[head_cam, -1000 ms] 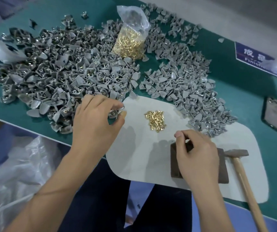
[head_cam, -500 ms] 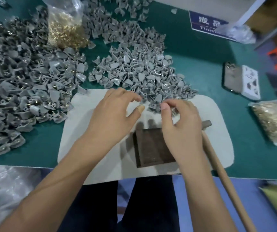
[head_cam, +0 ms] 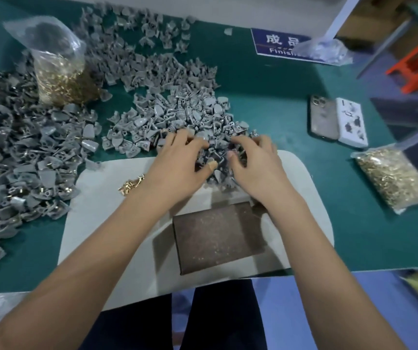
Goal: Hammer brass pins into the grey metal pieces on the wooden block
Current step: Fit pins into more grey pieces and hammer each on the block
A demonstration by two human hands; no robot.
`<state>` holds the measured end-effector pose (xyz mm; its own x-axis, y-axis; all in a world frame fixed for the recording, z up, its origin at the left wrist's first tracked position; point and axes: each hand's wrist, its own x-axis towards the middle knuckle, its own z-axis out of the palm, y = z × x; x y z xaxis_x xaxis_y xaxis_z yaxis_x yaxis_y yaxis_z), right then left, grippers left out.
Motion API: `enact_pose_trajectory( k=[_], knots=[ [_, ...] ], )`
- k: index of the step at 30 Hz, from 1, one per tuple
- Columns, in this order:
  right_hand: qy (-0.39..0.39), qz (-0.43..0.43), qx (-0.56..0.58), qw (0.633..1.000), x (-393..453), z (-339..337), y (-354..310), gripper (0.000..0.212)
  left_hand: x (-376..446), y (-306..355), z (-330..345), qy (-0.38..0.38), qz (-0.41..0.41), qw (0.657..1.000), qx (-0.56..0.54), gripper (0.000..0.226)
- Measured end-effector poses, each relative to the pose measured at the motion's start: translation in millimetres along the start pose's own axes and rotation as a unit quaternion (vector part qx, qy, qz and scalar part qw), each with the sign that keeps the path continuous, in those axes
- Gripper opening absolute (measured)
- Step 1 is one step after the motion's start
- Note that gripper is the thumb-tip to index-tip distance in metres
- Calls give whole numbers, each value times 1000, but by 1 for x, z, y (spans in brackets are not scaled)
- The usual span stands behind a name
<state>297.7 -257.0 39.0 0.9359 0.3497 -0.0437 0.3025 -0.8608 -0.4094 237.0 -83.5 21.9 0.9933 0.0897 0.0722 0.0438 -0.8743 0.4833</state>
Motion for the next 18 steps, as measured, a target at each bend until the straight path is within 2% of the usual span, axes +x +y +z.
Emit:
enact_pose_trajectory(
  k=[8,12,15,18],
  knots=[
    [-29,-68,36,997,-35,-11,8,30,-23,1,-5,-25,108,988,-111,30],
    [37,-39,54,997,-25,-24,10,25,-19,3,-9,18,73,995,-68,34],
    [4,-74,78,994,-9,-18,-1,31,-6,9,-7,9,54,998,-19,40],
    [-39,-84,29,995,4,-7,-11,39,4,15,-5,-16,40,999,-14,39]
  ],
)
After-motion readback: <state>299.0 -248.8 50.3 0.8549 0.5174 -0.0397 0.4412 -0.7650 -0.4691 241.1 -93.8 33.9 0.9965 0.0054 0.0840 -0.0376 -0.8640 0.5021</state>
